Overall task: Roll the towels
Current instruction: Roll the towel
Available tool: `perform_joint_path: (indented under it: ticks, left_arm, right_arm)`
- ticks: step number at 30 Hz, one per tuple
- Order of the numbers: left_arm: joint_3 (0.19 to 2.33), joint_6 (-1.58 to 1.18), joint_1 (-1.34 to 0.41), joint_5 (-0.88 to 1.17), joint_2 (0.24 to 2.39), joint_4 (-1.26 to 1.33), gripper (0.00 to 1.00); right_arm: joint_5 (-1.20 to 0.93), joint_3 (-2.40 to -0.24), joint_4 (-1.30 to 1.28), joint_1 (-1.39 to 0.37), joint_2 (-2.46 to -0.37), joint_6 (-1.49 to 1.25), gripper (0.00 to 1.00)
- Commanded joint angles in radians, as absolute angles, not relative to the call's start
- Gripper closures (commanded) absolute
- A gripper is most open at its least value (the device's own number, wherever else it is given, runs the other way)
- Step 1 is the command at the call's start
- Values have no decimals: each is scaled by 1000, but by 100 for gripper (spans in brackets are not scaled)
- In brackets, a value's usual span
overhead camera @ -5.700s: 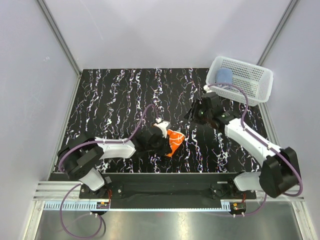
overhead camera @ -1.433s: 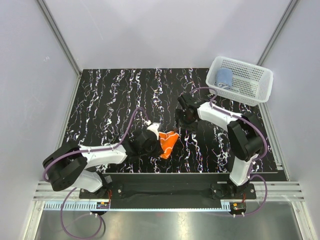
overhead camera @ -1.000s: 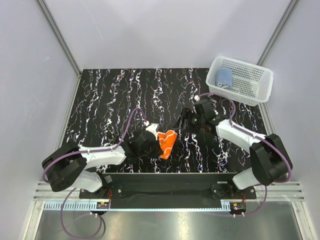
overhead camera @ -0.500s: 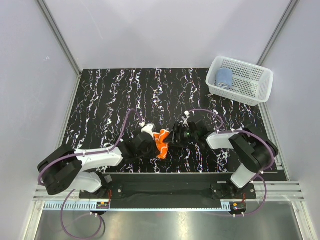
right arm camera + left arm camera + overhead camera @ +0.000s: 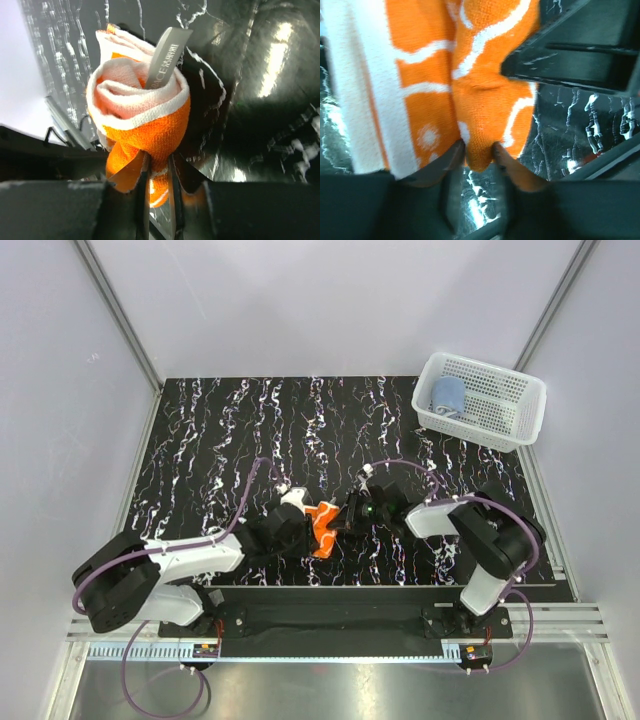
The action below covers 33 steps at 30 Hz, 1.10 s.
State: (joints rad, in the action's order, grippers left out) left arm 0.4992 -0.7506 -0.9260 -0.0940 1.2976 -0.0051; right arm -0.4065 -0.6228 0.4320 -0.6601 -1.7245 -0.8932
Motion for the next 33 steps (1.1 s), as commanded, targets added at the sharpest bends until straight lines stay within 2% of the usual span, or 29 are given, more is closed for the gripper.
perform_joint_path:
  ticks: [1,4,7,12,20,33]
  left_arm:
    - [563,-686,-945,-172,1287,-128,54]
    - [629,-651,-980,-247,1275,-214,38]
    - [684,-615,-1031,-328,1253,-268,31]
    - [782,-549,-1144,-475,1253,-302,30]
    - [864,-463,-1290,-488,1356,-203,29]
    - [916,-497,-1339,-506,1595,-132,30]
  right_arm:
    - [-275,-689,125,-676,-1623,-832,85]
    - [-192,-755,-119,-684,-1568,-790,85]
    - [-138,-787,-262,-692,-1534,-767,85]
    - [-92,-836,-403,-721,-1548,-775,85]
    - [-57,-933,-499,-753,-1614,-795,85]
    - [-86,-974,-552,-755,-1600,-792,85]
